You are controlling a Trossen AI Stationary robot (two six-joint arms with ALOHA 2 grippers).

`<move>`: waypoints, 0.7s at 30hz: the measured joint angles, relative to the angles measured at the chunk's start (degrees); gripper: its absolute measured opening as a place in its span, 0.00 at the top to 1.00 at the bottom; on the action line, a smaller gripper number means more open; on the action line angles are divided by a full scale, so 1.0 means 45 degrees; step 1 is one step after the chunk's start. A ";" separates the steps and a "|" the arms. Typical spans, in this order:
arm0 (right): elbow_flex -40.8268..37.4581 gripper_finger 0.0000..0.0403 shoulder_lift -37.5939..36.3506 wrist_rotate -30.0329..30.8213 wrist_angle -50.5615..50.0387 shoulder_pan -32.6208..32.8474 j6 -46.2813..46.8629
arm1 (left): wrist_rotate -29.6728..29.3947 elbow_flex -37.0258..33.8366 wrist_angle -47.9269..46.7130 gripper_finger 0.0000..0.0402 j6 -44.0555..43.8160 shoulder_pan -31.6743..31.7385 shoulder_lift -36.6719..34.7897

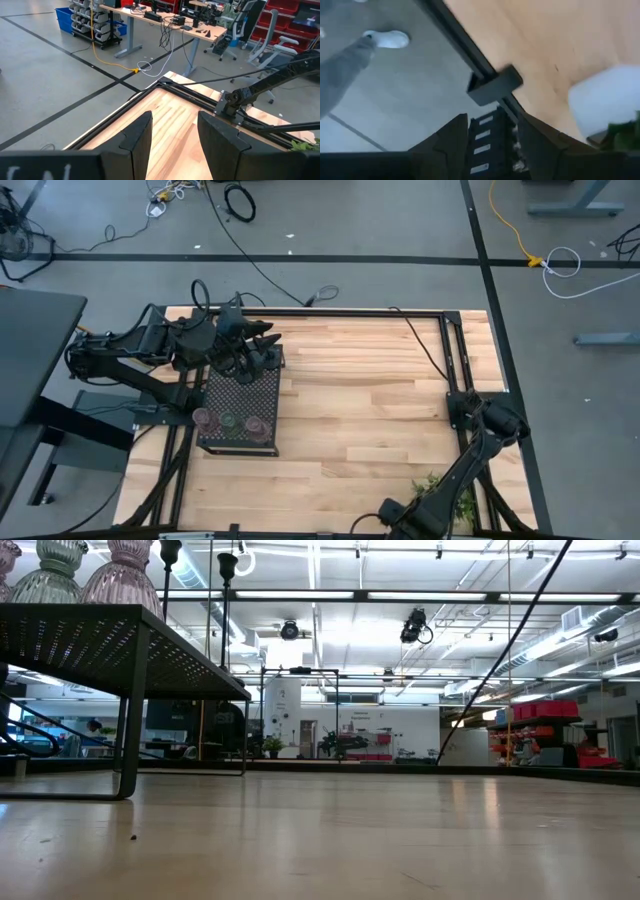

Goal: Pick & Place candle stick holders
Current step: Put the decorative plant on the shelf

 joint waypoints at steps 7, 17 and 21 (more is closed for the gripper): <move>-0.0898 0.57 0.0015 -0.0716 0.0304 -0.0020 0.2518 | 0.0000 0.0000 0.0004 0.60 -0.0001 0.0001 0.0000; -0.0908 0.57 0.0000 -0.0182 -0.0211 -0.0531 0.4819 | 0.0000 0.0000 0.0005 0.60 0.0159 -0.0003 0.0000; -0.0908 0.57 0.0000 -0.0559 -0.0672 -0.0747 0.5107 | 0.0004 0.0000 0.0001 0.60 0.0434 -0.0003 0.0000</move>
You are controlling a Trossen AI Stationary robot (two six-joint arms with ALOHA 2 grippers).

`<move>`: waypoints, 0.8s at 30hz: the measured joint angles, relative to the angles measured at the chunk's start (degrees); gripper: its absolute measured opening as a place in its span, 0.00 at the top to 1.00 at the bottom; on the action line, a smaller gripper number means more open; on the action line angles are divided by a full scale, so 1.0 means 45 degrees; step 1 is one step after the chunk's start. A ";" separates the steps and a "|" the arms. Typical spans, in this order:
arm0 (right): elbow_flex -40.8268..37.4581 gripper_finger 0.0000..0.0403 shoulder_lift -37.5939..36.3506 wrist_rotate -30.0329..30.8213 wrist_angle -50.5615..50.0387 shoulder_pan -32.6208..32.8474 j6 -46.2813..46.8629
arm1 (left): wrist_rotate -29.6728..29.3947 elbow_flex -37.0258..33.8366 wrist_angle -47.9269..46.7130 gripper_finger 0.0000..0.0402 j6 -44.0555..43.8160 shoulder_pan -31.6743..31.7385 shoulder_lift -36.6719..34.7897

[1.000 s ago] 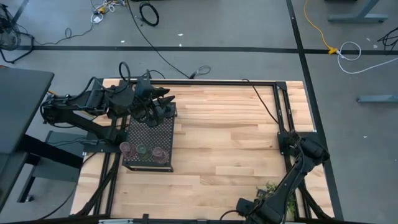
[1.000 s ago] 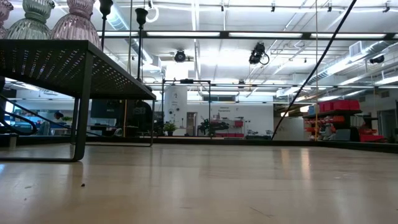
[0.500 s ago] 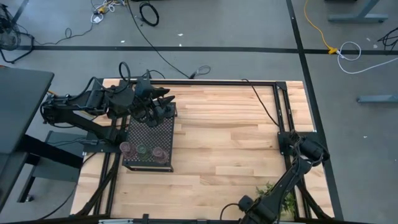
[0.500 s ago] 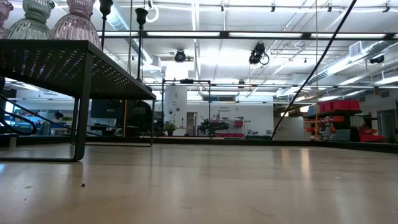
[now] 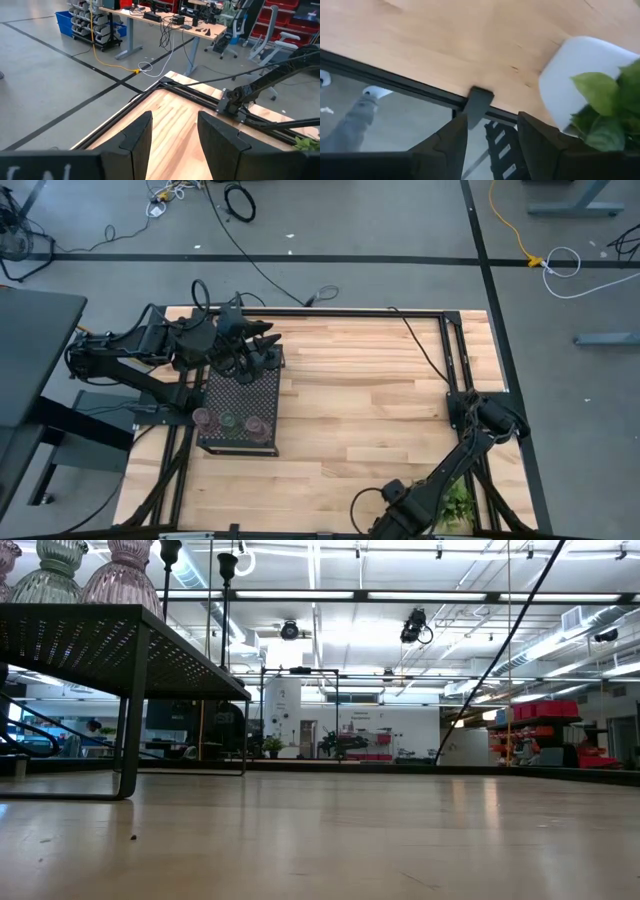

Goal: Pick & Place candle stick holders
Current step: Put the decorative plant on the shelf

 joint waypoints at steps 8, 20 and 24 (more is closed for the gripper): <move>0.0000 0.57 0.0000 -0.0530 -0.0728 -0.0040 0.1020 | -0.0004 0.0000 -0.0001 0.60 0.0045 -0.0001 0.0000; 0.0000 0.57 0.0000 -0.0942 -0.1271 -0.0035 0.1835 | -0.0004 0.0000 -0.0006 0.60 0.0240 0.0002 0.0000; 0.0000 0.57 0.0000 -0.0933 -0.1509 -0.0030 0.2136 | -0.0004 0.0000 -0.0006 0.60 0.0246 0.0004 0.0000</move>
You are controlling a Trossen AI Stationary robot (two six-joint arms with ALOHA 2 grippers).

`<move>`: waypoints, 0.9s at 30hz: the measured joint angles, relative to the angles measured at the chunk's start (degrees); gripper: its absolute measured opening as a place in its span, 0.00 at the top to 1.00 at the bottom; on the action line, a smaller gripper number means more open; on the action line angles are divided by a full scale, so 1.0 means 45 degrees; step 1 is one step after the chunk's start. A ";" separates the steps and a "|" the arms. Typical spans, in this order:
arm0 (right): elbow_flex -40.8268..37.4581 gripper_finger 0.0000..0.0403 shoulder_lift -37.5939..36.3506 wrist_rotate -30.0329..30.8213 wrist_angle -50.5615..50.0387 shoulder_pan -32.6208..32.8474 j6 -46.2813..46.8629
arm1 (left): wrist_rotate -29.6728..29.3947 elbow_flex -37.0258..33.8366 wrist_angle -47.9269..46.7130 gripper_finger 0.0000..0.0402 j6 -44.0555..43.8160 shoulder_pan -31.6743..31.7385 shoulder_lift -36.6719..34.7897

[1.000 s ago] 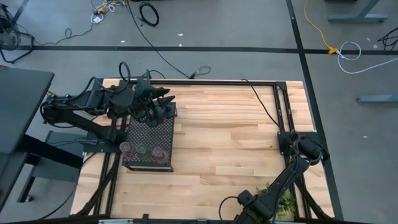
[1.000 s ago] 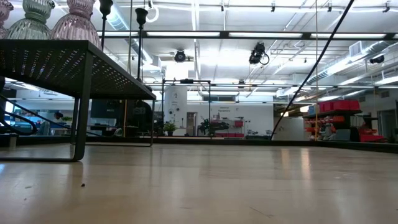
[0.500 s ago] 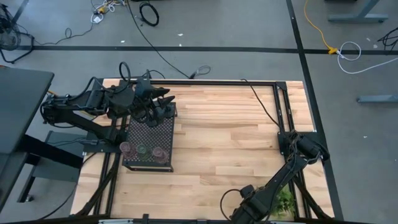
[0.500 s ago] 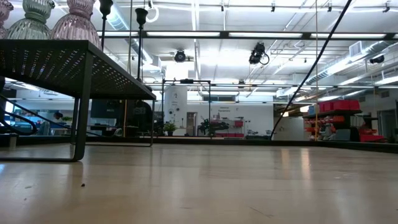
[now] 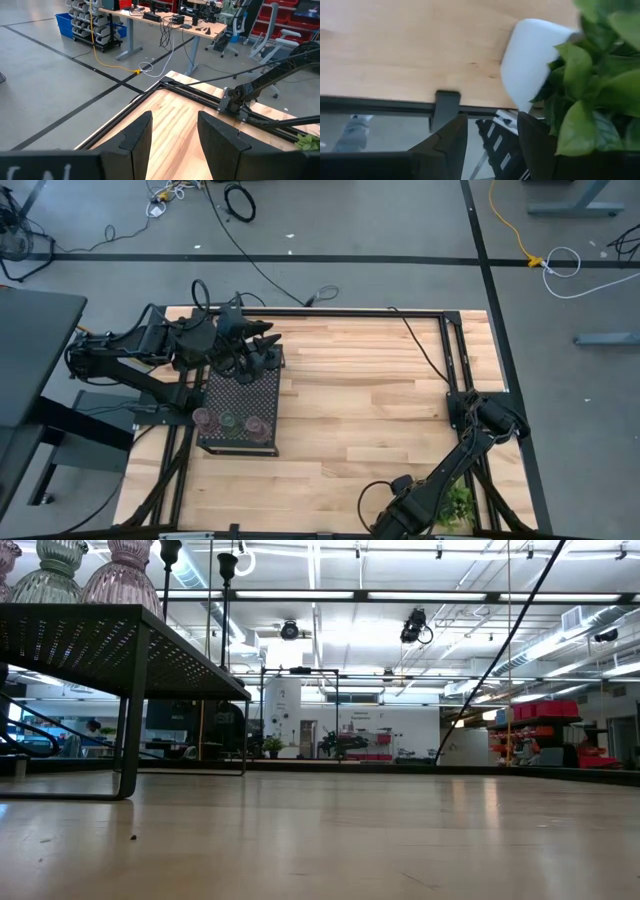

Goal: Pick & Place candle stick holders
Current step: Put the decorative plant on the shelf

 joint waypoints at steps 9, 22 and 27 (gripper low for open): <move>0.0000 0.57 -0.0082 -0.0340 -0.0810 0.0000 0.0178 | 0.0000 0.0000 -0.0003 0.60 0.0031 0.0003 0.0000; 0.0000 0.57 -0.0151 -0.0343 -0.0767 0.0053 0.0665 | 0.0000 0.0000 -0.0107 0.60 0.0028 0.0001 0.0000; 0.0000 0.57 -0.0151 -0.0211 -0.0865 0.0070 0.0744 | 0.0000 0.0000 -0.0107 0.60 0.0028 0.0001 0.0000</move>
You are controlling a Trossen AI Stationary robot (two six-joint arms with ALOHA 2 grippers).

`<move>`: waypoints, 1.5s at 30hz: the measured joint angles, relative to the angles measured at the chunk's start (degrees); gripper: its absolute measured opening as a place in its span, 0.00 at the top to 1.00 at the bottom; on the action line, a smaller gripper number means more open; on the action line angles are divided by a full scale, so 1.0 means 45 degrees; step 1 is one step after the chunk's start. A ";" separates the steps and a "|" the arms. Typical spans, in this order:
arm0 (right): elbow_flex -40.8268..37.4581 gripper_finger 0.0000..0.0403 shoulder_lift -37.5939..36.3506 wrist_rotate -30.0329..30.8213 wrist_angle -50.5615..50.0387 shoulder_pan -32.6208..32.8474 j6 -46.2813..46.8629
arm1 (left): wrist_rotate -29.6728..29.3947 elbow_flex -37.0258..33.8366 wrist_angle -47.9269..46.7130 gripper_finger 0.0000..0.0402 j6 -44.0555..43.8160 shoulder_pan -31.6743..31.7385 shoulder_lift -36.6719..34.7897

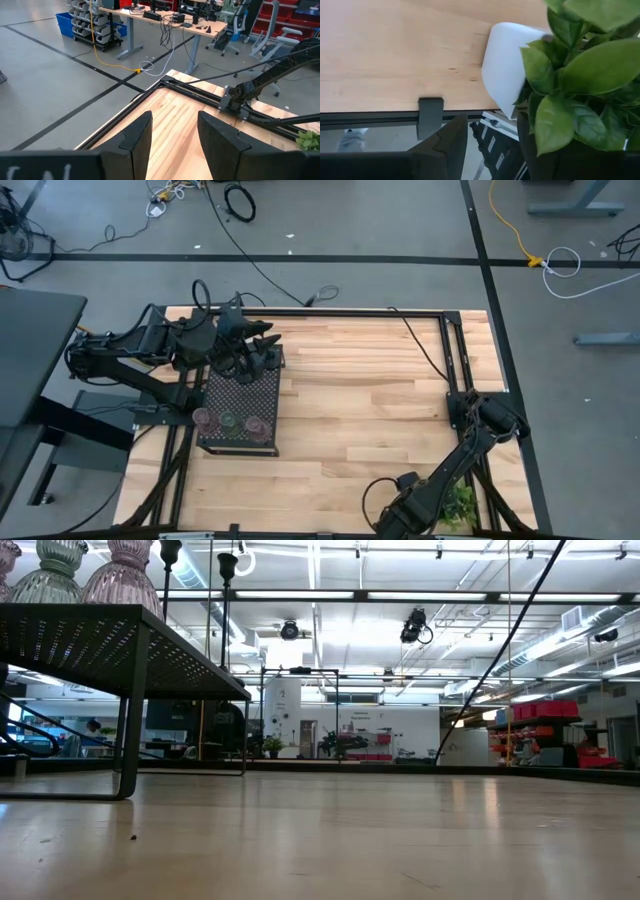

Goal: Pick & Place candle stick holders
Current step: Put the decorative plant on the shelf

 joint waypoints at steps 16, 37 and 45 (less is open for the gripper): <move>-0.1588 0.57 -0.0019 -0.0568 0.2203 0.0493 0.0710 | 0.0000 0.0000 0.0000 0.60 0.0000 0.0000 0.0000; -0.1695 0.99 0.0000 -0.0371 0.2148 0.0484 -0.1030 | -0.0049 0.0000 0.0000 0.60 -0.0002 0.0000 0.0000; -0.1705 1.00 -0.0605 0.0020 0.1796 0.0346 -0.1405 | -0.0049 0.0000 0.0001 0.60 -0.0003 0.0024 0.0004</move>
